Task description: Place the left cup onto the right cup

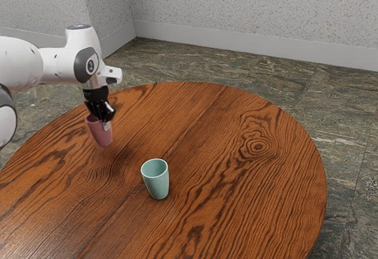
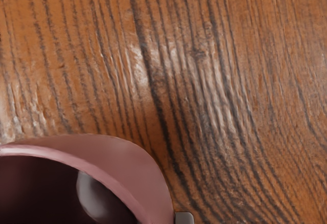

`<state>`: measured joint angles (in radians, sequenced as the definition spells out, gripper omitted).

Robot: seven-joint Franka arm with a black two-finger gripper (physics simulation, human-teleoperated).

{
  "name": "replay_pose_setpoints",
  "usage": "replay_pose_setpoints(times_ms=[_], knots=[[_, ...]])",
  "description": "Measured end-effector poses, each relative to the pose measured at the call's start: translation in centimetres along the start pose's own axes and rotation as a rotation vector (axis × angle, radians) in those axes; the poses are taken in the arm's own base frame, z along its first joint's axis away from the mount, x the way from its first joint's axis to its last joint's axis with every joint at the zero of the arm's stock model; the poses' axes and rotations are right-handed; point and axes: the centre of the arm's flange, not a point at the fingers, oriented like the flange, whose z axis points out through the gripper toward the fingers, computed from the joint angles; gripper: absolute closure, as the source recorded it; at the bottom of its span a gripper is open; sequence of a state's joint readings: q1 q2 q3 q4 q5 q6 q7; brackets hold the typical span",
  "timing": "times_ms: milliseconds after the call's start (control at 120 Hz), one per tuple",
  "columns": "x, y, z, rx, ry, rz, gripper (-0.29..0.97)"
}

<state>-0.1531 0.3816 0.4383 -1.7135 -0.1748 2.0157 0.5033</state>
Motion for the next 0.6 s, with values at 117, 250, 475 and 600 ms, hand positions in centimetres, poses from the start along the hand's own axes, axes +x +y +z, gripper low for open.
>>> replay_pose_setpoints(times_ms=[117,250,475,600], knots=[[-0.5,1.3,-2.4,-0.008,0.008,0.027,0.78],[-1.2,3.3,-4.9,-0.015,0.011,0.066,0.78],[-1.9,6.9,-7.5,-0.003,-0.003,0.143,0.78],[-2.1,8.5,-8.6,-0.001,-0.007,0.170,0.78]])
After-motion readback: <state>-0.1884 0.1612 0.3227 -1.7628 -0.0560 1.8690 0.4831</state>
